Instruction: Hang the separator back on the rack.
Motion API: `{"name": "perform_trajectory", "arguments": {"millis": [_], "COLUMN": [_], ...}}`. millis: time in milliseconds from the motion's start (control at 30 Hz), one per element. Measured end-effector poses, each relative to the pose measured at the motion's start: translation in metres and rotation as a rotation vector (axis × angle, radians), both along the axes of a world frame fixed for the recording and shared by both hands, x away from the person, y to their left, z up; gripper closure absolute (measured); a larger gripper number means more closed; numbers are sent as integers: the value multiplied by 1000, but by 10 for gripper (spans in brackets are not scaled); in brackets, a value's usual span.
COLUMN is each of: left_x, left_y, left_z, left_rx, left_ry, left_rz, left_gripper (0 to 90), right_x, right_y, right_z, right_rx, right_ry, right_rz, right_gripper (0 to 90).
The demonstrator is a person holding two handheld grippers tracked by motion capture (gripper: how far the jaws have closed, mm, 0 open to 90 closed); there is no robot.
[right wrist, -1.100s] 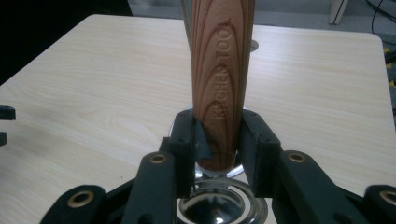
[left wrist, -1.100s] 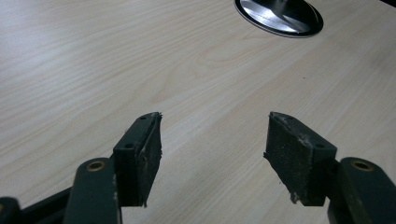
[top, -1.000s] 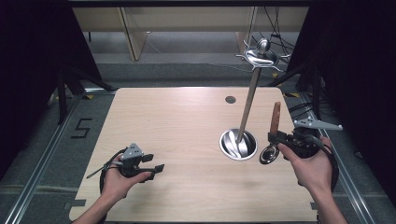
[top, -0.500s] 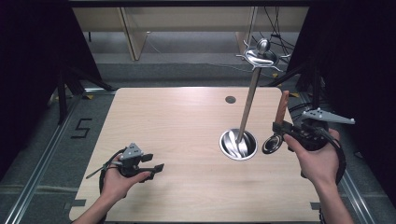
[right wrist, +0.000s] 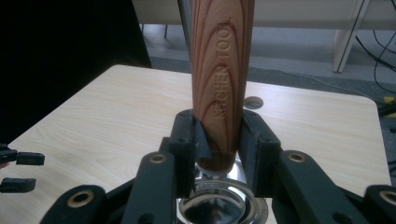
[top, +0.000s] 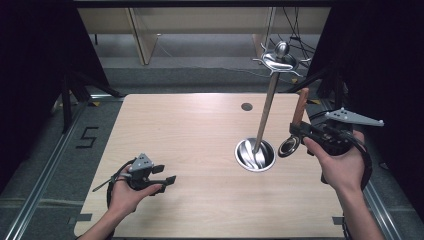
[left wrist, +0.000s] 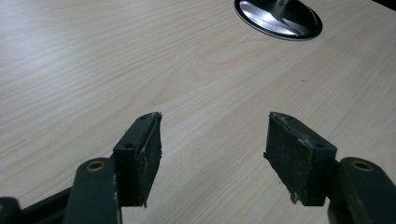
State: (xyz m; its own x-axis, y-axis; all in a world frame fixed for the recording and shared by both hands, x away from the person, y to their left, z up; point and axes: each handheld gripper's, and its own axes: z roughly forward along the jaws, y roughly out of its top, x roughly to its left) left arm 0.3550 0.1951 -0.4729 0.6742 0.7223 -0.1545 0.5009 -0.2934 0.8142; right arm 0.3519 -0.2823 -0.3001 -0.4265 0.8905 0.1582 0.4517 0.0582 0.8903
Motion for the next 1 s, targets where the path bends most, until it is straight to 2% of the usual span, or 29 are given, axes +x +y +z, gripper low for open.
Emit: {"name": "perform_trajectory", "arguments": {"millis": [67,133,200,233,333,367,433,467,500,533,600,633,700,767,800,867,1000], "left_x": [0,0,0,0,-1,0,0,0,0,0,0,0,-1,-1,-1,-2,0], "left_y": [0,-1,-1,0,-1,-1,0,0,0,-1,0,-1,-1,1,0,0,0], "left_z": [0,0,0,1,1,1,1,2,1,1,2,1,2,2,2,2,1], "left_rx": [1,-1,7,21,11,10,16,25,14,1,2,-3,1,17,-3,-13,-1], "left_ry": [-1,0,1,-5,-4,-5,-4,-4,-5,-5,-3,-5,-4,-12,-13,-14,-10], "left_rz": [0,3,3,-2,5,6,4,2,5,12,7,10,10,-2,10,16,6], "left_gripper": [353,354,354,353,353,353,353,353,353,353,353,353,353,353,353,353,353], "right_x": [0,2,0,1,-2,-1,-2,-2,-2,-2,-4,-3,-4,-3,-4,-3,-4], "right_y": [-2,-5,-7,-11,-13,-14,-14,-15,-15,-17,-15,-16,-15,-17,-16,-18,-16], "right_z": [1,0,1,1,4,4,6,6,7,8,9,10,10,11,11,10,13], "right_rx": [7,-11,-2,-13,-11,-20,-18,-28,-23,-44,-15,-40,-23,-43,-34,-46,-45], "right_ry": [-8,-26,-23,-45,-40,-66,-51,-70,-75,-89,-72,-81,-68,-80,-82,-92,-98], "right_rz": [15,27,26,39,38,44,46,57,60,66,62,67,63,68,68,73,78], "right_gripper": [693,692,692,692,692,692,692,692,692,692,692,692,692,692,692,692,692]}}
